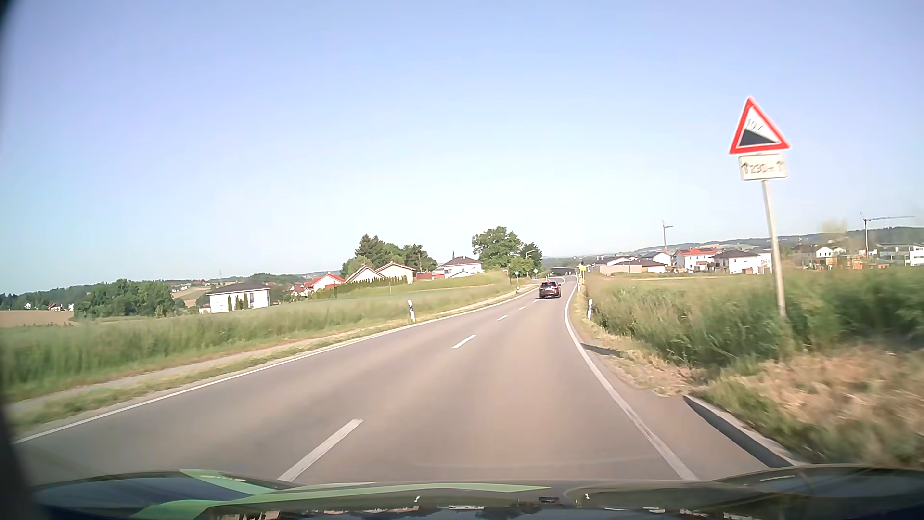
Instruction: Follow the waypoints while adhering to traffic rules and regulations
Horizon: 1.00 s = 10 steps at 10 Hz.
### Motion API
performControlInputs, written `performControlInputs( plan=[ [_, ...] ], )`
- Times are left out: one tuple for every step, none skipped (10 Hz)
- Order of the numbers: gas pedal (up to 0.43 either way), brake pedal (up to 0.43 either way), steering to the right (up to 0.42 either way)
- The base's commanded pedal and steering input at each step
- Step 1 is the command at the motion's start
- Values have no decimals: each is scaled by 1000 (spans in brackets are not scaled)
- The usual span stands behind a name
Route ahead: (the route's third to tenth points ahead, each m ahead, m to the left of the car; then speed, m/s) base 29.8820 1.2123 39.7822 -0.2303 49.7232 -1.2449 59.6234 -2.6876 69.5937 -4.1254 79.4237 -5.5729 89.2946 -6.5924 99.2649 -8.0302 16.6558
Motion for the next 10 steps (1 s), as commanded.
performControlInputs(
  plan=[
    [0,0,9],
    [0,0,9],
    [0,0,9],
    [0,0,11],
    [0,0,12],
    [0,0,16],
    [0,0,20],
    [0,0,24],
    [0,0,26],
    [0,0,26]
  ],
)
